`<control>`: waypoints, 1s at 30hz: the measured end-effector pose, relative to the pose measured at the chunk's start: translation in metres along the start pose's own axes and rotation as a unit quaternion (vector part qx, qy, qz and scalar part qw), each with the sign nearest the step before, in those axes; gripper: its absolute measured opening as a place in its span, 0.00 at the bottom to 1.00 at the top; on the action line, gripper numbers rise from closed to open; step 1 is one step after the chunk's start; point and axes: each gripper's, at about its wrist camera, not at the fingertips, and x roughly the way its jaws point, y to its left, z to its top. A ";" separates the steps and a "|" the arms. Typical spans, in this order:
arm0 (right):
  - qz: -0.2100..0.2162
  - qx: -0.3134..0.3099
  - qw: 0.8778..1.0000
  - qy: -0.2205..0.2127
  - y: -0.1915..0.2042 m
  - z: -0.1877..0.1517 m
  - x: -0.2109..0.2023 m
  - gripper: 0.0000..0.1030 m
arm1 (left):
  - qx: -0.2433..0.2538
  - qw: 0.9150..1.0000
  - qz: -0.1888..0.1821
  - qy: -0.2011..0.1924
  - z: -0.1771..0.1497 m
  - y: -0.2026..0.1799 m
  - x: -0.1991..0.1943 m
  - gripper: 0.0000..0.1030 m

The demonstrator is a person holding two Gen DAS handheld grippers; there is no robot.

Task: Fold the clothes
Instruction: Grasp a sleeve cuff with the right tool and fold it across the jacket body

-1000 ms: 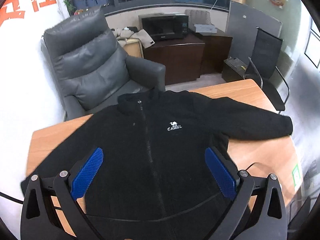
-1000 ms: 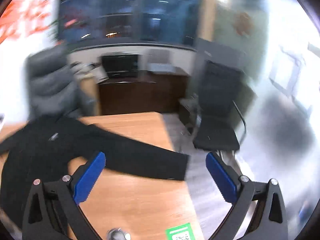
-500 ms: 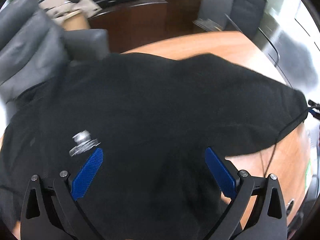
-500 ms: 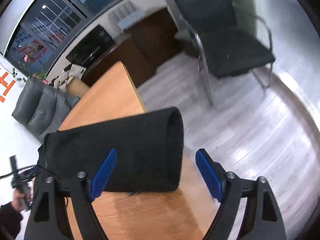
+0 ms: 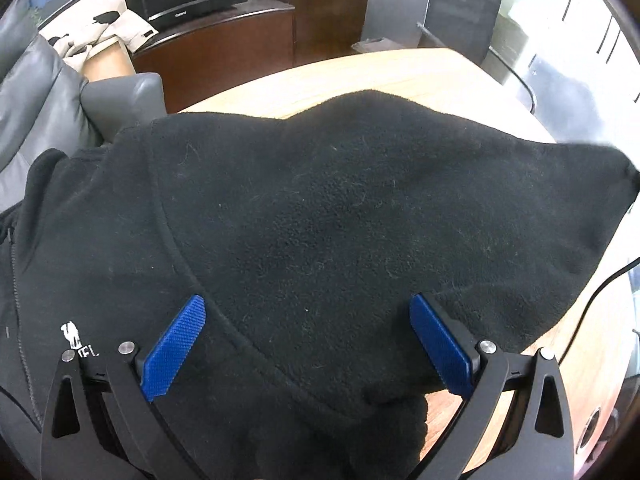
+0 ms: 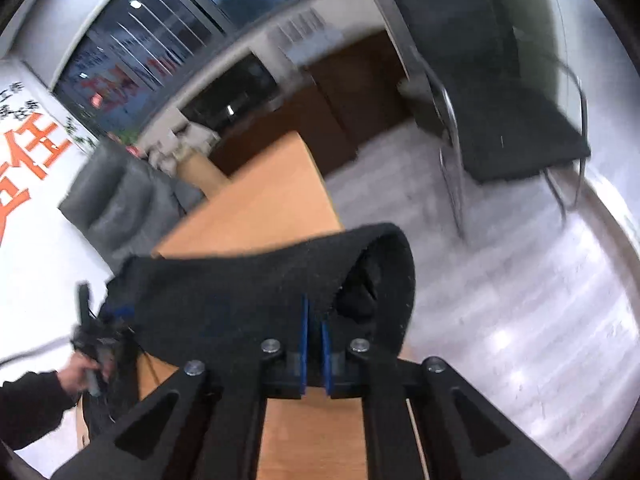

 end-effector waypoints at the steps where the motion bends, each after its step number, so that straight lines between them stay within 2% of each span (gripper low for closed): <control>1: 0.003 -0.010 1.000 -0.015 0.013 0.007 -0.010 0.05 | 0.001 1.000 -0.002 -0.004 -0.001 -0.001 -0.001 1.00; 7: 0.018 -0.093 0.991 -0.097 0.117 0.052 -0.062 0.05 | 0.018 0.999 -0.008 -0.036 -0.015 -0.008 -0.012 1.00; 10: 0.030 -0.144 0.982 -0.117 0.176 0.065 -0.075 0.05 | 0.023 0.998 -0.006 -0.065 -0.027 -0.013 -0.017 1.00; 12: 0.034 -0.182 0.975 -0.121 0.218 0.070 -0.077 0.05 | 0.018 0.997 -0.005 -0.069 -0.030 -0.017 -0.021 1.00; 17: 0.032 -0.238 0.965 -0.108 0.295 0.070 -0.071 0.04 | 0.011 0.998 -0.001 -0.059 -0.032 -0.022 -0.033 1.00; 19: 0.033 -0.259 0.960 -0.101 0.324 0.068 -0.066 0.04 | 0.003 0.997 0.008 -0.075 -0.028 -0.011 -0.044 1.00; 21: 0.037 -0.291 0.951 -0.094 0.359 0.065 -0.059 0.04 | -0.018 0.994 0.026 -0.106 -0.036 0.004 -0.079 1.00; 24: 0.065 -0.330 0.938 -0.083 0.415 0.059 -0.048 0.04 | -0.079 0.986 0.047 -0.139 -0.054 0.045 -0.139 1.00; 26: 0.086 -0.352 0.929 -0.078 0.450 0.051 -0.037 0.04 | -0.118 0.979 0.073 -0.146 -0.075 0.076 -0.176 1.00; 30: 0.138 -0.402 0.904 -0.041 0.533 0.014 0.016 0.04 | -0.181 0.964 0.133 -0.145 -0.128 0.134 -0.238 1.00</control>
